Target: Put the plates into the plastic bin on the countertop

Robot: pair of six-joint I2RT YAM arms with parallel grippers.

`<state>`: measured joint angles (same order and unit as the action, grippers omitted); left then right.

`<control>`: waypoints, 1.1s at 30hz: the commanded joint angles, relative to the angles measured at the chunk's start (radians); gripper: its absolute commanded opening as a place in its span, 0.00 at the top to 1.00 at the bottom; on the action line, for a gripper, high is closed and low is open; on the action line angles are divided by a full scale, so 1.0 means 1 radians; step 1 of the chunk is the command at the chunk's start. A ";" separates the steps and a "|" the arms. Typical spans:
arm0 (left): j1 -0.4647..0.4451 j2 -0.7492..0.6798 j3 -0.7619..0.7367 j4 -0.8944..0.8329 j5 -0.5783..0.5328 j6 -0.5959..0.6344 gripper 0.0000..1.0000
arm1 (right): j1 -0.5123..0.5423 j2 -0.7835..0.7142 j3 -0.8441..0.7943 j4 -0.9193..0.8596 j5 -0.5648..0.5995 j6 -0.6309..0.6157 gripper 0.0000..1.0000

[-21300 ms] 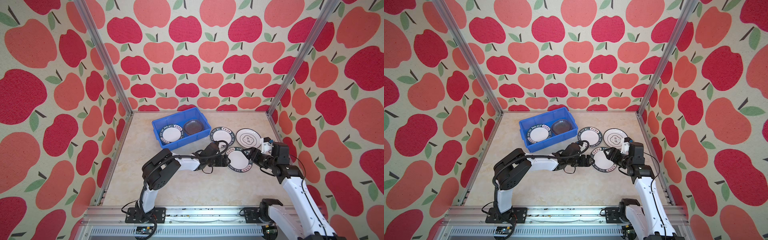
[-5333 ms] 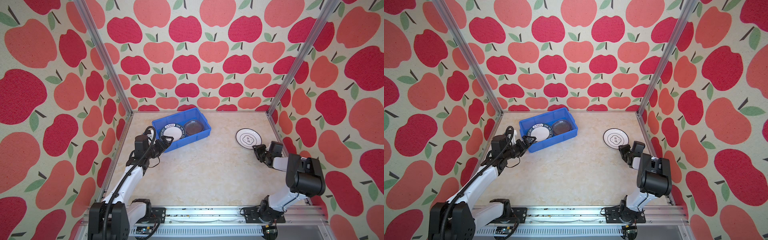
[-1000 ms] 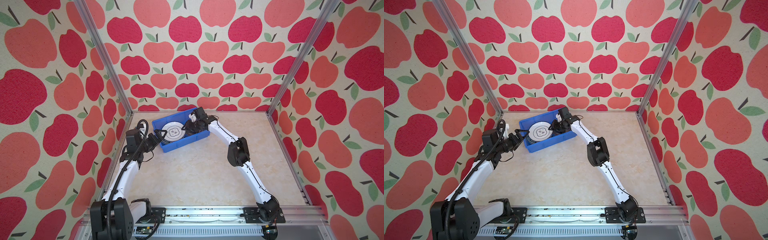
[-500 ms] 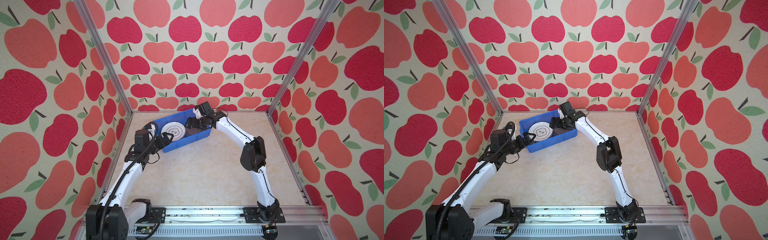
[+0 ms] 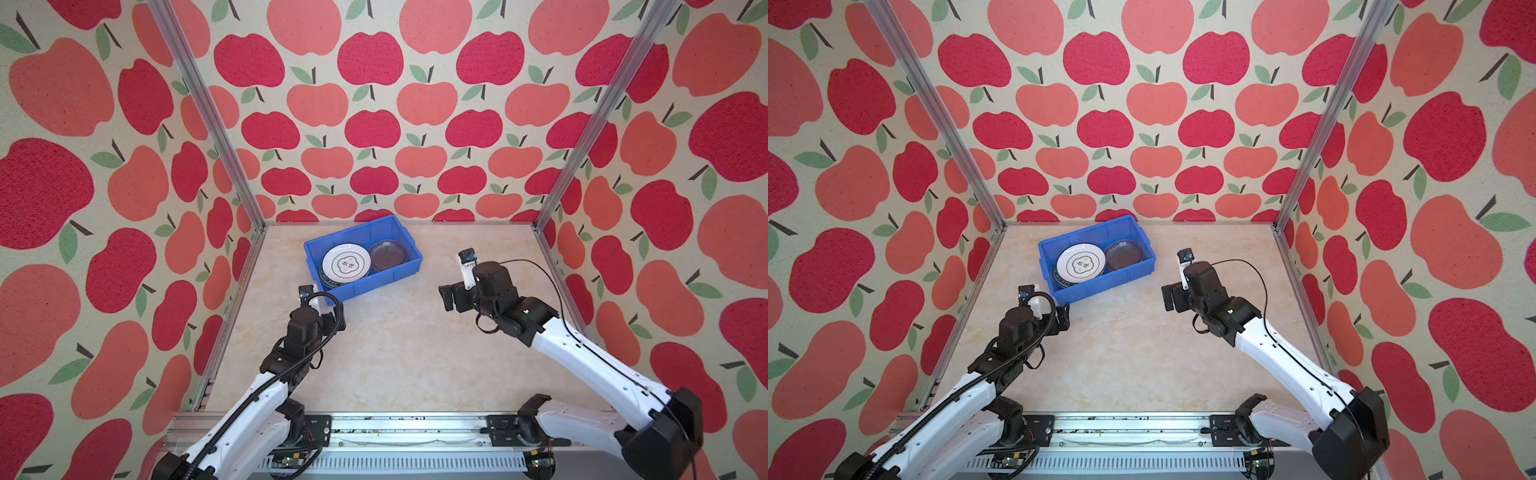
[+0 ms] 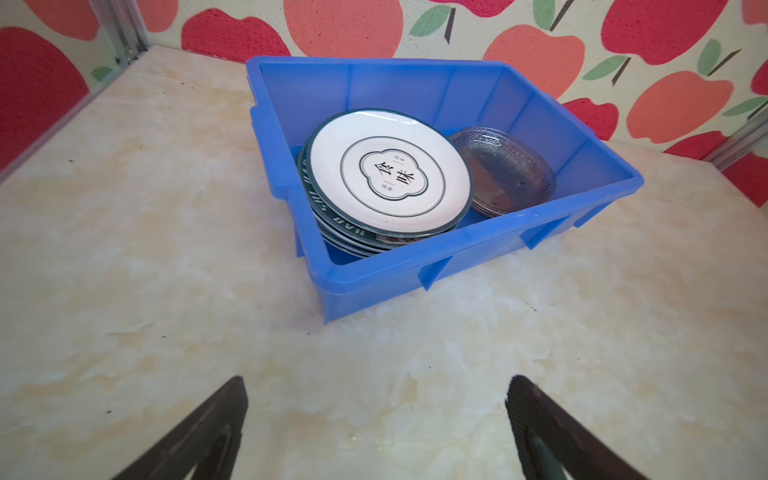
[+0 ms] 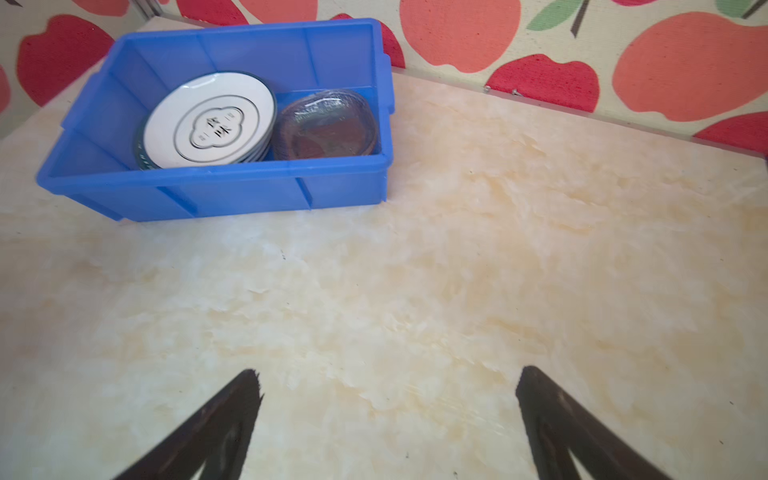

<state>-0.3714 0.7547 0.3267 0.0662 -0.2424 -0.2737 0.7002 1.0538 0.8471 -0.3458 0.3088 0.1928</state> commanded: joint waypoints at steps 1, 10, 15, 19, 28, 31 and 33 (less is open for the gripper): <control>0.027 -0.053 -0.012 0.094 -0.251 0.145 0.01 | 0.006 -0.149 -0.158 0.120 0.171 -0.061 0.00; 0.455 0.213 -0.233 0.679 0.041 0.125 0.01 | -0.093 -0.251 -0.283 0.148 0.224 -0.075 0.01; 0.501 0.559 -0.178 0.998 0.145 0.133 0.01 | -0.161 -0.195 -0.339 0.254 0.347 -0.129 0.00; 0.491 0.812 -0.075 1.047 0.222 0.208 0.01 | -0.263 -0.116 -0.431 0.500 0.418 -0.190 0.00; 0.477 0.817 -0.082 1.066 0.223 0.232 0.01 | -0.381 0.221 -0.525 1.033 0.353 -0.247 0.00; 0.476 0.879 -0.084 1.167 0.222 0.249 0.01 | -0.406 0.332 -0.529 1.248 0.244 -0.314 0.00; 0.477 0.848 -0.082 1.111 0.222 0.238 0.01 | -0.419 0.437 -0.488 1.326 0.244 -0.394 0.00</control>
<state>0.1028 1.6081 0.2520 1.1530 -0.0360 -0.0498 0.3008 1.4055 0.3298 0.6975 0.6064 -0.0898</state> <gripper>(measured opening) 0.992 0.995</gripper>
